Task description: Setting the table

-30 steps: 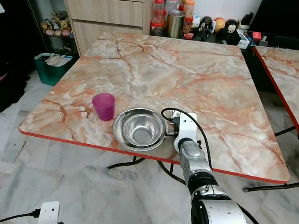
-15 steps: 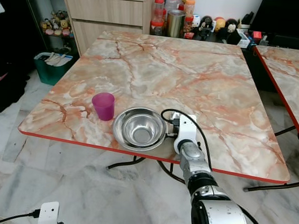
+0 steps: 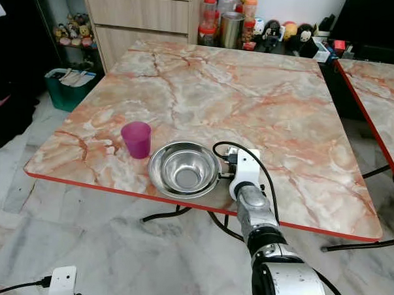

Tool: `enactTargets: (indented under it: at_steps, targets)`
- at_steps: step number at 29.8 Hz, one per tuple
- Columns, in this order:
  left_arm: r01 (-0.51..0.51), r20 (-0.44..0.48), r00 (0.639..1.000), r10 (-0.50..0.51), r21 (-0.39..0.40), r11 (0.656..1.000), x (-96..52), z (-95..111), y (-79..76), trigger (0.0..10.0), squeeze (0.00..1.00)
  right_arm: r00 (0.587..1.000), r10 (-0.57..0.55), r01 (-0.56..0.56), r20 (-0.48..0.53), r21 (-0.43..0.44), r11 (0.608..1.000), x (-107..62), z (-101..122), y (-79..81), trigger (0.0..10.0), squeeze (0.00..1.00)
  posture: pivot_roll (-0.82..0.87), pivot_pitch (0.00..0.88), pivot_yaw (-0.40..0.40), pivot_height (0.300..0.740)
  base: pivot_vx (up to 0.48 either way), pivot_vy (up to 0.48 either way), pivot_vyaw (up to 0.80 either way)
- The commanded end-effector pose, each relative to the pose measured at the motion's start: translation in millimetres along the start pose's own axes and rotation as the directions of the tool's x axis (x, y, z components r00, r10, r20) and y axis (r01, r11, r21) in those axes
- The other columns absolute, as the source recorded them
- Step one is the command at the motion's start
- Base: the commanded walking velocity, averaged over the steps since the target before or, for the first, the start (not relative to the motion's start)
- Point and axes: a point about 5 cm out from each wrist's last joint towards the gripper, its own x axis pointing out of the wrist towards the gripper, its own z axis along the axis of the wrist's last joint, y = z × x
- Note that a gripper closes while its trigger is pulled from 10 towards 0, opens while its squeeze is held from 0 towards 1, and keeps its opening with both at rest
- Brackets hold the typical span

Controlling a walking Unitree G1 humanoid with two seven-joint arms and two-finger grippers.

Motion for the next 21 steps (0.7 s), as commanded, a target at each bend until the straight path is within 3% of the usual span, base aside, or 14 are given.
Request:
enactTargets:
  at_steps: [1, 16, 21]
  targets:
    - [-0.005, -0.022, 1.0, 0.005, 0.012, 1.0, -0.6, -5, 2.4, 10.0, 0.0, 0.998, -0.006, 0.004, 0.066, 0.021, 1.0, 1.7, 16, 0.5, 10.0, 0.0, 0.04, 0.061, -0.012, 0.74, 0.0, 0.0, 0.0]
    - [-0.005, -0.009, 1.0, 0.005, 0.025, 1.0, -0.4, -3, 3.8, 10.0, 0.0, 0.957, -0.008, -0.005, 0.289, 0.046, 0.999, -2.6, 54, -0.4, 10.0, 0.0, 0.03, 0.058, -0.01, 0.74, 0.0, 0.0, 0.0]
    - [-0.003, -0.008, 1.0, 0.004, 0.026, 1.0, -0.2, -2, 3.3, 10.0, 0.0, 0.949, -0.002, -0.014, 0.315, 0.049, 0.999, -4.7, 56, 0.8, 10.0, 0.0, 0.03, 0.062, -0.008, 0.74, 0.0, -0.443, 0.0]
